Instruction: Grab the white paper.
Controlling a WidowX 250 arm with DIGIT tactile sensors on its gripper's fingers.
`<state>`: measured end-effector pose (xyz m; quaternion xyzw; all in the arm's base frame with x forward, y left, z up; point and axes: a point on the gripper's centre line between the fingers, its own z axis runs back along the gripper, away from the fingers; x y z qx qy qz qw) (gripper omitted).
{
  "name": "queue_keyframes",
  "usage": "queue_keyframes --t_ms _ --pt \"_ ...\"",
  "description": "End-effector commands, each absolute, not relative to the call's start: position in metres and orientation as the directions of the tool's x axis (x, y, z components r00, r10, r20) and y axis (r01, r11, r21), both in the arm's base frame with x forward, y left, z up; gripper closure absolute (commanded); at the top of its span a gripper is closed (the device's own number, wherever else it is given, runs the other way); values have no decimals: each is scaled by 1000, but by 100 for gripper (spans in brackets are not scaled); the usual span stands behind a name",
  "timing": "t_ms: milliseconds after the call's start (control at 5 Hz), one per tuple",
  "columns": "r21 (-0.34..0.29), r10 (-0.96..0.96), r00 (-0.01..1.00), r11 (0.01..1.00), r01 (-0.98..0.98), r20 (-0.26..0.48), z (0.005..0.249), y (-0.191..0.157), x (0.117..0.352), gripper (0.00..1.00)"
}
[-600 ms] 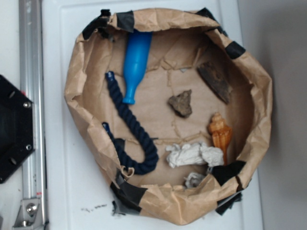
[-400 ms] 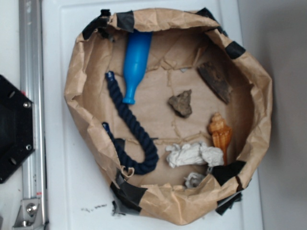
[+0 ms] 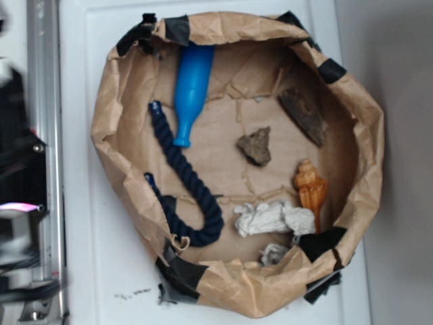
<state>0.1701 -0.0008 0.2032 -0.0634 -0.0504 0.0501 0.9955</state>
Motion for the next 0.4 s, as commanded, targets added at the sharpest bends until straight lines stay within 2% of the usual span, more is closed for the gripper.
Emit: queue_keyframes --t_ms 0,200 --pt "-284 221 956 945 -161 194 181 2 252 0" --pt "-338 222 955 929 -147 195 148 -13 277 0"
